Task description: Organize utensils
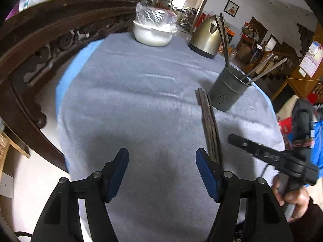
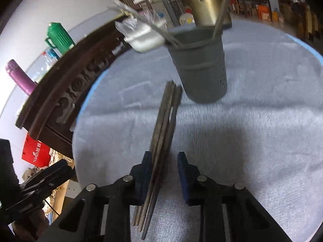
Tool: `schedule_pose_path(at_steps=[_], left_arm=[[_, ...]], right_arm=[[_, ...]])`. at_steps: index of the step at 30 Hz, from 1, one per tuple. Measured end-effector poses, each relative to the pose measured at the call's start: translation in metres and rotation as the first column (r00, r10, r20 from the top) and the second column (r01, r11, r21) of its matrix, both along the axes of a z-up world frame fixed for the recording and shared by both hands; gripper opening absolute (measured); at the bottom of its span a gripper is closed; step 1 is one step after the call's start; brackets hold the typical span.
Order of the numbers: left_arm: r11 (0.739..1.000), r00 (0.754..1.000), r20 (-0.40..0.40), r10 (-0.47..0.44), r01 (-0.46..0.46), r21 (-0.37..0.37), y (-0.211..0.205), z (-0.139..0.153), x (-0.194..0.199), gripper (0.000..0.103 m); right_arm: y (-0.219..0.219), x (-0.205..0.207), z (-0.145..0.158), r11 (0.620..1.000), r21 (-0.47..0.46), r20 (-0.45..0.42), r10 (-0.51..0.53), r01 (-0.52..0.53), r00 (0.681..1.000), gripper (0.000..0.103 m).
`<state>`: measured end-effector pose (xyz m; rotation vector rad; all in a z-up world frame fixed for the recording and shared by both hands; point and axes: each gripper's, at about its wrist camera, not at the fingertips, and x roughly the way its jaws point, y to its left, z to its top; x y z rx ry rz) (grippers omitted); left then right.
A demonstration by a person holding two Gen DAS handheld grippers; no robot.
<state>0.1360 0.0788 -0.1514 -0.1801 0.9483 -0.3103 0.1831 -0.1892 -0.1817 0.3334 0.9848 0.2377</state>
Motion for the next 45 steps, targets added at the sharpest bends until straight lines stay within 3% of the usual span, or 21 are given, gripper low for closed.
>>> schedule_pose_path(at_steps=[10, 16, 21, 31, 45], left_arm=[[1.000, 0.999, -0.034, -0.002, 0.003, 0.022, -0.004, -0.011, 0.006, 0.070], [0.999, 1.000, -0.013, -0.003, 0.003, 0.038, -0.010, -0.001, 0.019, 0.070], [0.999, 1.000, -0.013, -0.026, 0.026, 0.045, -0.021, 0.003, 0.027, 0.070], [0.996, 0.998, -0.028, -0.061, 0.063, 0.056, -0.049, 0.004, 0.047, 0.070], [0.990, 0.983, -0.121, -0.140, 0.139, -0.016, -0.083, -0.025, 0.081, 0.067]], right_arm=[[-0.008, 0.023, -0.008, 0.997, 0.063, -0.050, -0.029, 0.032, 0.998, 0.024], [-0.001, 0.038, -0.013, 0.997, 0.076, -0.083, 0.002, 0.005, 0.997, 0.024], [0.001, 0.042, -0.015, 0.995, 0.097, -0.090, 0.035, -0.027, 0.995, 0.013], [-0.020, 0.035, -0.012, 0.996, 0.086, -0.095, 0.042, -0.034, 0.995, 0.008], [-0.066, 0.019, -0.012, 0.989, 0.146, -0.098, -0.021, 0.035, 0.995, 0.008]])
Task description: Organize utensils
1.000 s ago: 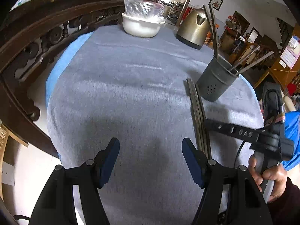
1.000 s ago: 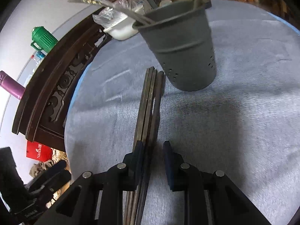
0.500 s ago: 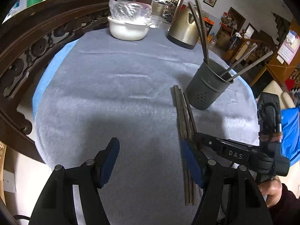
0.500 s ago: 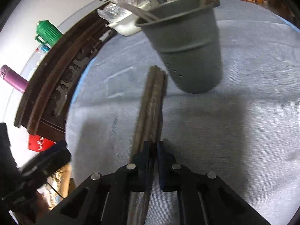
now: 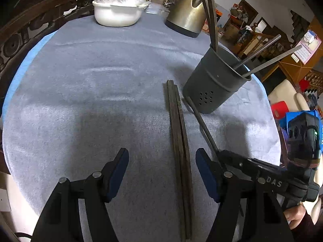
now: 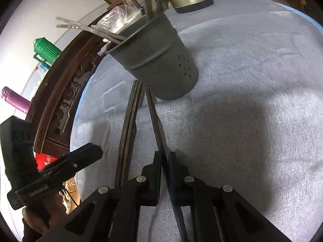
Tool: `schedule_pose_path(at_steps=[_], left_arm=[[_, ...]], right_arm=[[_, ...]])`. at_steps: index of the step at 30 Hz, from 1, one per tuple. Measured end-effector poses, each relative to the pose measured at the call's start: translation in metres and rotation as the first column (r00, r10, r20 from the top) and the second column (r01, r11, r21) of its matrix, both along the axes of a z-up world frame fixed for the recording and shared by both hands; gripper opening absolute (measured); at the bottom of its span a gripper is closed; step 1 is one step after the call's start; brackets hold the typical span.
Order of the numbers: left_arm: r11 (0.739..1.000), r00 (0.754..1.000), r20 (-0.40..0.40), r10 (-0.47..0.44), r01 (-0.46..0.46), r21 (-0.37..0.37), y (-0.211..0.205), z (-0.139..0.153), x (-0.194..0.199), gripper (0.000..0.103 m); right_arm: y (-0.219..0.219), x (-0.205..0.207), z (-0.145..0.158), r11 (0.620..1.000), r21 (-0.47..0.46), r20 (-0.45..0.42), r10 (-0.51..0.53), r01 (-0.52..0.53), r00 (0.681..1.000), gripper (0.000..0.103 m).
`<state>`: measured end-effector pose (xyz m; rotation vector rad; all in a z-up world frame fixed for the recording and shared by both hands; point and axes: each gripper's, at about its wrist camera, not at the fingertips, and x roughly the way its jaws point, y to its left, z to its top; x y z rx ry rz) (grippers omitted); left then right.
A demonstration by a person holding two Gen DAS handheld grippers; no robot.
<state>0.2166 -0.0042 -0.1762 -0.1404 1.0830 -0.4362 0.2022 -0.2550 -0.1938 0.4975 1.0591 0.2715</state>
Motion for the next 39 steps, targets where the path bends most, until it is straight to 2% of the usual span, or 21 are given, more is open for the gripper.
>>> schedule_pose_path(at_steps=[3, 6, 8, 13, 18, 25, 31, 39], left_arm=[[1.000, 1.000, -0.029, -0.010, 0.010, -0.008, -0.004, -0.006, 0.008, 0.054], [1.000, 0.999, -0.044, -0.012, 0.012, 0.006, -0.008, -0.011, 0.016, 0.049], [1.000, 0.998, -0.053, -0.015, 0.016, 0.013, -0.011, -0.015, 0.019, 0.042], [0.999, 0.999, -0.045, -0.028, 0.029, 0.021, -0.021, -0.015, 0.022, 0.042], [0.997, 0.999, -0.001, -0.038, 0.038, 0.062, -0.031, -0.016, 0.021, 0.042], [0.997, 0.999, -0.001, -0.040, 0.040, 0.064, -0.019, -0.018, 0.017, 0.035], [0.999, 0.999, -0.041, -0.012, 0.014, 0.047, -0.015, -0.017, 0.017, 0.035], [0.997, 1.000, -0.017, -0.017, 0.019, 0.076, -0.029, -0.018, 0.018, 0.035]], right_arm=[[-0.002, -0.002, -0.001, 1.000, 0.004, 0.002, -0.001, 0.001, 1.000, 0.008], [-0.003, -0.004, -0.002, 1.000, 0.024, -0.004, -0.008, 0.008, 1.000, 0.008], [-0.005, -0.006, -0.003, 0.999, 0.034, -0.006, -0.011, 0.012, 1.000, 0.008], [-0.003, -0.009, -0.004, 1.000, 0.023, 0.000, -0.002, 0.002, 1.000, 0.008], [0.003, -0.008, -0.003, 1.000, 0.005, 0.004, -0.001, 0.001, 1.000, 0.009], [0.004, -0.007, -0.004, 1.000, 0.004, 0.004, -0.006, 0.006, 1.000, 0.009], [0.002, -0.006, -0.005, 1.000, 0.024, 0.002, -0.015, 0.015, 1.000, 0.010], [0.000, -0.008, -0.006, 1.000, 0.025, 0.006, -0.013, 0.013, 1.000, 0.010]])
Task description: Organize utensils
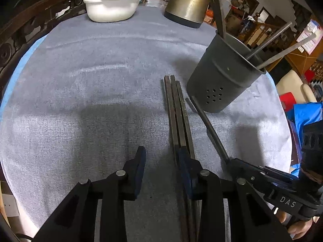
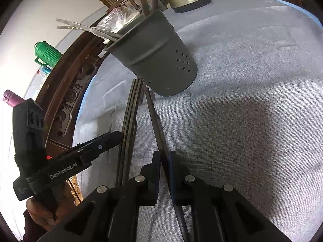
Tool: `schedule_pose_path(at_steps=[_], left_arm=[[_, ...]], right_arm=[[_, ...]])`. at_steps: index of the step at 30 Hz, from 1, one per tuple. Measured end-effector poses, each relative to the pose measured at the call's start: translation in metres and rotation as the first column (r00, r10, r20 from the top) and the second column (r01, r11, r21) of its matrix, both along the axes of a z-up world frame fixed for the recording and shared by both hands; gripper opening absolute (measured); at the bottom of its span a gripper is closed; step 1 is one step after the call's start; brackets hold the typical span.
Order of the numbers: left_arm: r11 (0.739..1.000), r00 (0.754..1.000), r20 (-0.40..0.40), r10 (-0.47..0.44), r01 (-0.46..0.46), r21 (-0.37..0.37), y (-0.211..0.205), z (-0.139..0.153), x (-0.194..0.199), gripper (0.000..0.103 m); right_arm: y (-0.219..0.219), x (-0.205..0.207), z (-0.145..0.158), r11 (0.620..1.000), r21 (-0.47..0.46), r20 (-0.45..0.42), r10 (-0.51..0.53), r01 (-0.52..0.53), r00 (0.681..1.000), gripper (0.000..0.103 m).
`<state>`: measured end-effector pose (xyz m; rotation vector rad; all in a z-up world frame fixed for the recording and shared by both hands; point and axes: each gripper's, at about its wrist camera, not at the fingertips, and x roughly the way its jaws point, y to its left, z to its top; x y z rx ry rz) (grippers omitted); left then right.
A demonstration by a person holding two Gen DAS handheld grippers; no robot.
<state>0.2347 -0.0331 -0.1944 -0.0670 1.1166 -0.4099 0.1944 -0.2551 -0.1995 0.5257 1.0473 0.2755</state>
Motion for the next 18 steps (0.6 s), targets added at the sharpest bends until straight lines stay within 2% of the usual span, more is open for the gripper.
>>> schedule_pose_path(at_steps=[7, 14, 18], left_arm=[[0.996, 0.999, 0.023, -0.028, 0.026, 0.087, -0.006, 0.004, -0.010, 0.037], [0.999, 1.000, 0.003, 0.000, 0.000, 0.042, 0.023, 0.003, -0.028, 0.037], [0.999, 1.000, 0.000, 0.007, -0.007, 0.043, 0.036, 0.003, -0.040, 0.036]], right_arm=[[0.000, -0.001, 0.000, 1.000, 0.002, 0.001, -0.001, 0.001, 1.000, 0.010], [-0.001, -0.002, 0.000, 1.000, 0.008, 0.004, 0.000, 0.000, 1.000, 0.010], [-0.001, -0.002, 0.001, 1.000, 0.004, -0.001, 0.000, 0.000, 1.000, 0.010]])
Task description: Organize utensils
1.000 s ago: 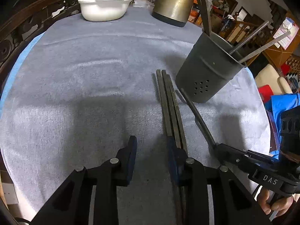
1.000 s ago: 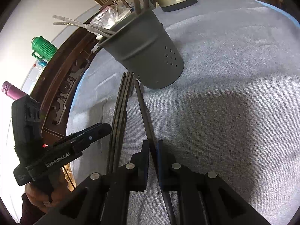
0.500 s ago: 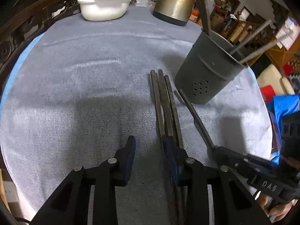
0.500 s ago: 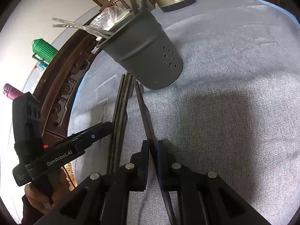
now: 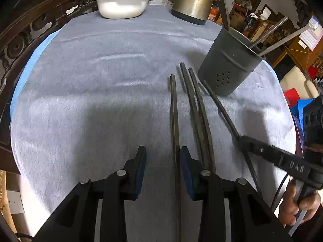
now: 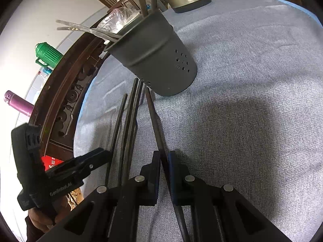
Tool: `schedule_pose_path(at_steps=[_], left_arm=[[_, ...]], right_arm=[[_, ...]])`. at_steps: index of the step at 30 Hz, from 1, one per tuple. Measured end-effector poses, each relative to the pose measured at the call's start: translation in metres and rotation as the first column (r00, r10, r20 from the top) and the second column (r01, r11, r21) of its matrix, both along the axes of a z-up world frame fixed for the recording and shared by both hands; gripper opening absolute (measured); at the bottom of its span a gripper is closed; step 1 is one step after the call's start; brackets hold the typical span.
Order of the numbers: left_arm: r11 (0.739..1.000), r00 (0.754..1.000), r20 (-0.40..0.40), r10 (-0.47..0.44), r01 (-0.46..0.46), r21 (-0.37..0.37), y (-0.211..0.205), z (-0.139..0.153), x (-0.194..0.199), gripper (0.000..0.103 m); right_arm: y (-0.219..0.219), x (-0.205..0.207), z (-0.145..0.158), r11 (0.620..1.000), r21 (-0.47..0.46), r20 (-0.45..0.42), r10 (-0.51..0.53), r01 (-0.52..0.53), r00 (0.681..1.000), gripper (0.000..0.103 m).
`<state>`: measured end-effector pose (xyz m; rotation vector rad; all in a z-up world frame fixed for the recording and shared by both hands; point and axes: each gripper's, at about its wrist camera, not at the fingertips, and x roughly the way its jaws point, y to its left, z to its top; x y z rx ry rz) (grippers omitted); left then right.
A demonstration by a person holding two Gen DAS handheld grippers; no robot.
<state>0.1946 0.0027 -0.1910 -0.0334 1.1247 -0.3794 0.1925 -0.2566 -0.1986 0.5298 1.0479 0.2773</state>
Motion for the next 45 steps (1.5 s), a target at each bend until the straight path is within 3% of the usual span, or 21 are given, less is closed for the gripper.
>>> schedule_pose_path(at_steps=[6, 13, 18, 28, 36, 41, 45], left_arm=[[1.000, 0.999, -0.039, 0.022, -0.022, -0.012, 0.014, -0.002, -0.012, 0.037], [0.999, 0.999, -0.043, 0.034, -0.035, -0.013, 0.018, 0.008, 0.009, 0.037], [1.000, 0.999, -0.037, -0.008, 0.008, 0.016, -0.001, 0.011, 0.026, 0.037], [0.998, 0.997, -0.073, -0.029, 0.033, 0.045, -0.015, 0.002, 0.051, 0.037], [0.999, 0.997, -0.073, -0.029, 0.032, 0.041, -0.019, 0.007, 0.062, 0.037], [0.999, 0.997, -0.066, -0.027, 0.028, 0.018, -0.023, 0.005, 0.066, 0.037], [0.999, 0.998, -0.058, -0.038, 0.040, 0.033, -0.016, 0.002, 0.060, 0.016]], right_arm=[[0.006, 0.001, 0.002, 1.000, -0.015, -0.049, 0.008, -0.009, 0.999, 0.010], [0.018, 0.016, 0.008, 0.997, -0.075, -0.093, 0.009, -0.016, 0.996, 0.014], [0.038, 0.034, 0.013, 0.982, -0.181, -0.064, 0.032, -0.044, 0.997, 0.015], [0.054, 0.061, 0.013, 0.969, -0.244, -0.050, 0.032, -0.043, 0.998, 0.015], [0.078, 0.064, 0.014, 0.910, -0.405, 0.004, 0.096, -0.086, 0.995, 0.012], [0.070, 0.062, 0.013, 0.926, -0.367, 0.004, 0.094, -0.086, 0.996, 0.009], [0.060, 0.047, 0.012, 0.927, -0.363, -0.008, 0.104, -0.099, 0.995, 0.009]])
